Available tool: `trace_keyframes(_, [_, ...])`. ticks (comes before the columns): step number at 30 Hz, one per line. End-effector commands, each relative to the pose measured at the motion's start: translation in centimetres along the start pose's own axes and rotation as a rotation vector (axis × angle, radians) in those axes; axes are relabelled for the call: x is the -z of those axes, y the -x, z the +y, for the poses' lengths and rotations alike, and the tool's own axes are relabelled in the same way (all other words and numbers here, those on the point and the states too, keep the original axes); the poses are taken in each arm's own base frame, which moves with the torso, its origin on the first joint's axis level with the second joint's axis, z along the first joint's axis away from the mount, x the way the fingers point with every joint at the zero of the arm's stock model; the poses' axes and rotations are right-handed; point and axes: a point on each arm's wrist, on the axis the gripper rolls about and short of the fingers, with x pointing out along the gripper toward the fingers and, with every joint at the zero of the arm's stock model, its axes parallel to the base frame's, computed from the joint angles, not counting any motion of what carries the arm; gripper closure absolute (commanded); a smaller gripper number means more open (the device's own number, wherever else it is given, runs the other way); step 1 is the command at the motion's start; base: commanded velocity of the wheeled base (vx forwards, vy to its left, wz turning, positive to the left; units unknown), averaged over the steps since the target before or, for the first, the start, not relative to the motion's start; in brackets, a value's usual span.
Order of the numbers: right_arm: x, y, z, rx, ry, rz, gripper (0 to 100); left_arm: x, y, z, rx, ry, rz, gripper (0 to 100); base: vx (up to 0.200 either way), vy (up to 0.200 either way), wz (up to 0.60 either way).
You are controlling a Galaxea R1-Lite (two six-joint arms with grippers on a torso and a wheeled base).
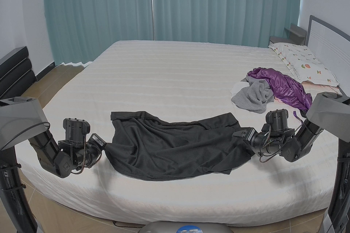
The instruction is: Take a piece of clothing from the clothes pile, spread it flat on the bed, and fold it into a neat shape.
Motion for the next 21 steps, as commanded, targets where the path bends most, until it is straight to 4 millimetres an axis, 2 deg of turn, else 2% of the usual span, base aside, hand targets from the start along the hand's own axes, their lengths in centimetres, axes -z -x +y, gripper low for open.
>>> trace_keyframes(1, [-0.1, -0.3, -1.4, 0.015, -0.022, -0.015, 0, 0.1, -0.1, 0.1, -0.005, 0.0, 0.002, 100, 0.0, 0.0, 0.0])
trace_keyframes(7, [-0.3, 2.9, -1.4, -0.016, -0.014, -0.064, 0, 0.0, -0.1, 0.1, -0.005, 0.001, 0.001, 100, 0.0, 0.0, 0.0])
trace_keyframes(8, [-0.3, 2.9, -1.4, -0.016, -0.014, -0.064, 0, 0.0, -0.1, 0.1, -0.005, 0.001, 0.001, 100, 0.0, 0.0, 0.0])
trace_keyframes(9, [-0.3, 4.0, -1.4, -0.016, -0.016, -0.068, 0, 0.0, -0.1, 0.1, -0.005, 0.001, 0.001, 100, 0.0, 0.0, 0.0])
trace_keyframes(10, [-0.3, 4.0, -1.4, -0.016, -0.016, -0.068, 0, 0.0, -0.1, 0.1, -0.005, 0.001, 0.001, 100, 0.0, 0.0, 0.0])
trace_keyframes(11, [0.1, 5.0, -1.4, -0.02, -0.018, -0.053, 0, 0.0, 0.0, 0.1, -0.005, 0.001, 0.001, 100, 0.0, 0.0, 0.0])
trace_keyframes(14, [1.0, 6.3, -1.4, -0.028, -0.016, -0.02, 0, 0.0, 0.0, 0.2, -0.005, 0.001, 0.001, 100, 0.0, 0.0, 0.0])
trace_keyframes(17, [1.6, 6.6, -1.7, -0.023, -0.019, 0.009, 0, 0.0, 0.0, 0.2, -0.005, 0.001, 0.001, 100, 0.0, 0.0, 0.0])
trace_keyframes(21, [3.8, 6.9, -2.2, 0.005, 0.02, 0.085, 0, 0.0, 0.0, 0.2, -0.007, 0.001, 0.002, 100, 0.0, 0.0, 0.0])
